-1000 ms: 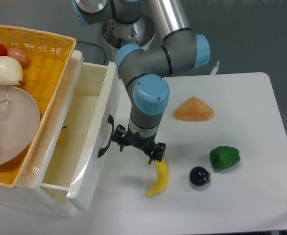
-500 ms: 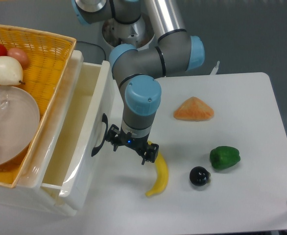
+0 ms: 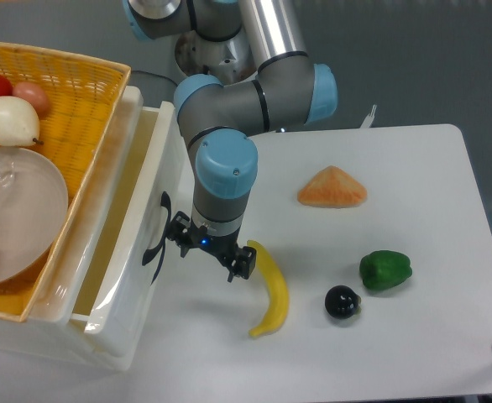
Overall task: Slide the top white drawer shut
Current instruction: 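Push the open white drawer inward with the gripper until closed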
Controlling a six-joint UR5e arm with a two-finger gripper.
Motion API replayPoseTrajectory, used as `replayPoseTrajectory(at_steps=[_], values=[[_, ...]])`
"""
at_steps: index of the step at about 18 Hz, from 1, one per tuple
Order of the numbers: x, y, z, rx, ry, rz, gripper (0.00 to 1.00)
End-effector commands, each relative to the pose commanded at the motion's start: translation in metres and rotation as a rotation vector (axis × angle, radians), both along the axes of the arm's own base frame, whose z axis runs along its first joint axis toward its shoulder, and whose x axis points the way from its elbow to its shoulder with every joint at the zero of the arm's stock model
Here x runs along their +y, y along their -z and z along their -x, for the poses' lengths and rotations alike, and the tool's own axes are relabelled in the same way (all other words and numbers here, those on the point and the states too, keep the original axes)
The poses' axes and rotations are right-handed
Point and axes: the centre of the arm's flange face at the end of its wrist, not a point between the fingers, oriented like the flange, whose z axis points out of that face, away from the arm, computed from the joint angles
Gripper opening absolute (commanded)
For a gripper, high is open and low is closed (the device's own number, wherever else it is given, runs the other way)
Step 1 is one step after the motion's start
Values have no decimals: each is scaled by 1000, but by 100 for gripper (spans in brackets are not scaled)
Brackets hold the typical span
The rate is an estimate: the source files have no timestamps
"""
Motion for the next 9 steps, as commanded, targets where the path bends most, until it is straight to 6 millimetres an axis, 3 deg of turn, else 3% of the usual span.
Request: replayPoseTrajectory(at_steps=[9], values=[[8,0,-14,-21,21,-17,100]])
